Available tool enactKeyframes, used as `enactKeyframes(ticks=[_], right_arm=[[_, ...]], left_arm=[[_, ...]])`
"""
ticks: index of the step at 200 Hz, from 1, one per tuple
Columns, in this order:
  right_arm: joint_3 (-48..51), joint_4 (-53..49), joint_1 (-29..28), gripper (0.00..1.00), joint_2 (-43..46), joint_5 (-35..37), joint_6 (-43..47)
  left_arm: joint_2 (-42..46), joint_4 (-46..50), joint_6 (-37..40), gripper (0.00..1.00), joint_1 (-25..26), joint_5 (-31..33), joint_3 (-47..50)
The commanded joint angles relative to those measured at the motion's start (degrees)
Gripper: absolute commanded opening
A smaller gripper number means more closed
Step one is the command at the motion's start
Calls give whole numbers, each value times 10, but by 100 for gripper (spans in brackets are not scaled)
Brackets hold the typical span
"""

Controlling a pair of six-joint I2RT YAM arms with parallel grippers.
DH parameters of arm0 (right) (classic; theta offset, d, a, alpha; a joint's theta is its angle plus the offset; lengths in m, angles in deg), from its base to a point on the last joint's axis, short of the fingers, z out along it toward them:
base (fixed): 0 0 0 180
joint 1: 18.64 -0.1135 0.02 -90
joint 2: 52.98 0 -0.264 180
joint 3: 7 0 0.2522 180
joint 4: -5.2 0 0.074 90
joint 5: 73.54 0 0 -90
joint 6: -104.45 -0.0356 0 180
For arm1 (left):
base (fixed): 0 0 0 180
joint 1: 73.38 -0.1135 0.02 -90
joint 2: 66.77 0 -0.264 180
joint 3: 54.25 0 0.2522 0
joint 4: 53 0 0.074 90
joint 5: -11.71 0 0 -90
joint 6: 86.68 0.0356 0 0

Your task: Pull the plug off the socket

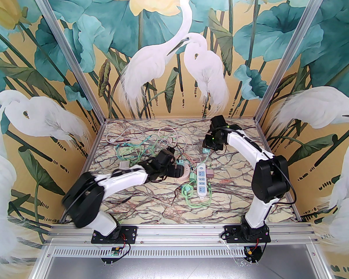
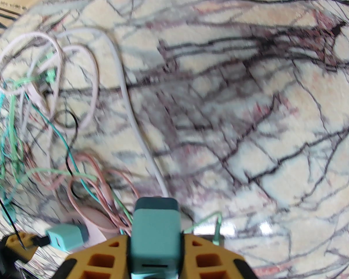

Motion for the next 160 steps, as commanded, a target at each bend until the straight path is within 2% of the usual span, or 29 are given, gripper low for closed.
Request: enactKeyframes(ticks=[1,31,64,99,111,135,160], right_arm=[[-4,63,11,25,-35,-31,-7],[-3,129,24,25,-78,-79,-15],[-27,178,32,26,-126,-101,-32],[-78,171,38,29,-190,-117,-39],[-82,170,39,35,-198,-116,-37],[-74,168,40,55,-191,-106,-26],[-45,169,40,61,-150,-78,-6]], left_arm=[[59,18,-10,99,2,-12,-6],[130,7,-14,100,2,-15,30],[174,28,-22,100,3,-12,55],[208,28,-40,100,2,-12,90],[218,27,-45,100,2,-10,102],[226,28,-47,100,2,-3,117],[217,22,-51,100,2,-3,127]])
